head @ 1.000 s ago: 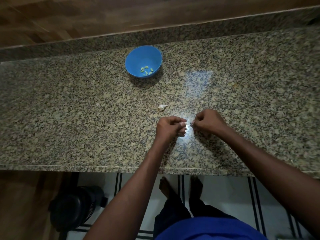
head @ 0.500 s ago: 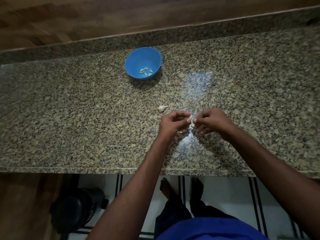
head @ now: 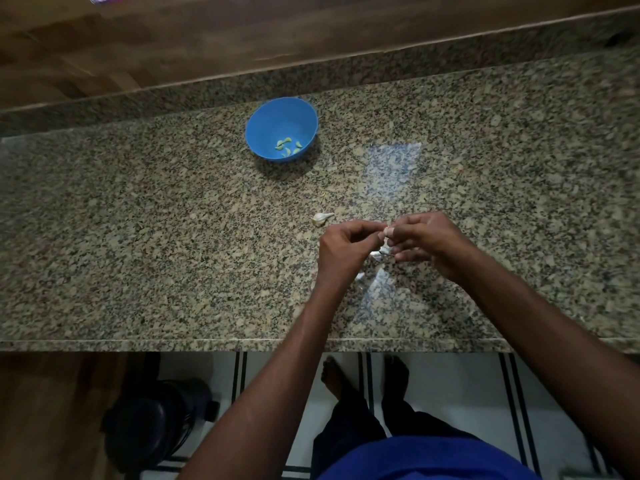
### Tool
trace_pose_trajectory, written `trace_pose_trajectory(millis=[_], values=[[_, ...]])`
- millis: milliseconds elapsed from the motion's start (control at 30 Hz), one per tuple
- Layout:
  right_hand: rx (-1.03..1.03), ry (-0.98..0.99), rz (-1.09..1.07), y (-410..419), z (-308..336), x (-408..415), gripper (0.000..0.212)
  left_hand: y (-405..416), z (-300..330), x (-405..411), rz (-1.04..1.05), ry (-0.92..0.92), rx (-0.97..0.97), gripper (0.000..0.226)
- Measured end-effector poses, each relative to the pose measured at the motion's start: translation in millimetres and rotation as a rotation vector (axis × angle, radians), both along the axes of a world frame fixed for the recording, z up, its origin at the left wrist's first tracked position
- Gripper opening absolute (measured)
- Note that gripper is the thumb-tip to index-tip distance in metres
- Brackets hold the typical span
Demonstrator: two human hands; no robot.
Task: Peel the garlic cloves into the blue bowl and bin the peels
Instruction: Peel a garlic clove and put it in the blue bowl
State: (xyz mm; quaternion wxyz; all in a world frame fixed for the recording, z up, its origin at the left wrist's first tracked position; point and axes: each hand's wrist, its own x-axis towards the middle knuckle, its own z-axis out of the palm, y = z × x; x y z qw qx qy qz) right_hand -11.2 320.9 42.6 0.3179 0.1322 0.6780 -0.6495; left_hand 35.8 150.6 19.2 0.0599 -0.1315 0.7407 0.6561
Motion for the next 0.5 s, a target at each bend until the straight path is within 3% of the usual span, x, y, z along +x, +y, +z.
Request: trace_pose_trajectory(millis=[267, 500], values=[[0.023, 0.010, -0.035, -1.9, -2.1, -1.9, 0.013, 5.7, 2.1, 1.2, 0.015, 0.015, -0.068, 0.017], [0.023, 0.020, -0.049, -0.2, -4.7, -4.1, 0.013, 8.1, 4.5, -1.8, 0.013, -0.035, 0.000, 0.016]])
